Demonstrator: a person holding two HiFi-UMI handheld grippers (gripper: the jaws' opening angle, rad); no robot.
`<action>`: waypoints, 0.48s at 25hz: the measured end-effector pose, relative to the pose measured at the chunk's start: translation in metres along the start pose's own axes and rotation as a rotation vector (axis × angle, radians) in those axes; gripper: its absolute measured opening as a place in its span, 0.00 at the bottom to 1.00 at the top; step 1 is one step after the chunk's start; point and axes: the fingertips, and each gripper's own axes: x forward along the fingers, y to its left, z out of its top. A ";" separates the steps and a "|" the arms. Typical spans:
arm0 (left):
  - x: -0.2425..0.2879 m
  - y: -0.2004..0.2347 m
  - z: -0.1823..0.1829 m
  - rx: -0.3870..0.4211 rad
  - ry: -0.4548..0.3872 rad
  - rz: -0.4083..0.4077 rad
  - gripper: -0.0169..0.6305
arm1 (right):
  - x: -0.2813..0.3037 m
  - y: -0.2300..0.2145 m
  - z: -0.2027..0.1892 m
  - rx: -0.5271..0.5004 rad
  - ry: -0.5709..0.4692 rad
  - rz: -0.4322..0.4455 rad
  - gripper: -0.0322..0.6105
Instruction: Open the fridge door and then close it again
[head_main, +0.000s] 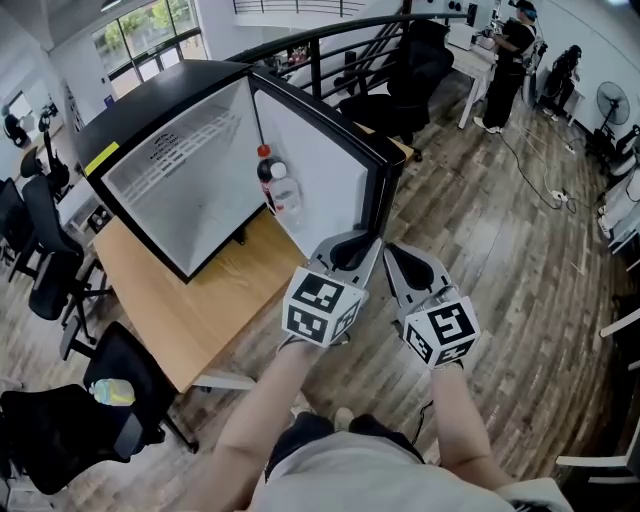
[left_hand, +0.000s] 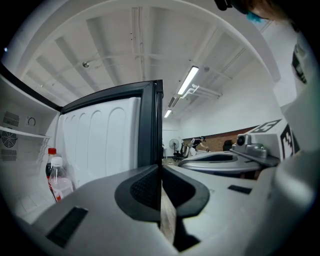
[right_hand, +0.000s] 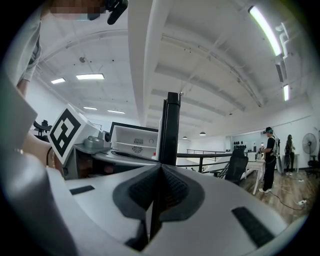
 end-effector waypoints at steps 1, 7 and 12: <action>-0.001 0.000 0.000 -0.003 0.000 0.006 0.07 | -0.001 -0.001 0.001 0.001 -0.004 -0.004 0.05; -0.015 -0.003 0.001 -0.011 0.007 0.036 0.07 | -0.012 0.006 0.006 0.006 -0.021 0.007 0.05; -0.027 -0.001 0.000 -0.011 0.004 0.081 0.07 | -0.012 0.020 0.009 0.008 -0.035 0.048 0.05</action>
